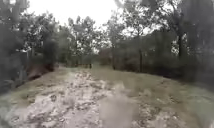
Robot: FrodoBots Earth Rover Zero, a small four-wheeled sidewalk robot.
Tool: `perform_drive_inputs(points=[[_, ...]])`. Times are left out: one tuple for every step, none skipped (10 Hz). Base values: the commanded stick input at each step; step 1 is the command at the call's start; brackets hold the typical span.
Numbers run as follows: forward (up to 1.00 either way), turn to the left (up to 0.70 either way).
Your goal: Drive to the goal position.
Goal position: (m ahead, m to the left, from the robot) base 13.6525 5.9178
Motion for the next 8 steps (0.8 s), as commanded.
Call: perform_drive_inputs(points=[[0.70,0.25],[0.70,0.19],[0.70,0.13],[0.70,0.07],[0.70,0.01],[0.70,0.00],[0.70,0.00],[0.70,0.00]])
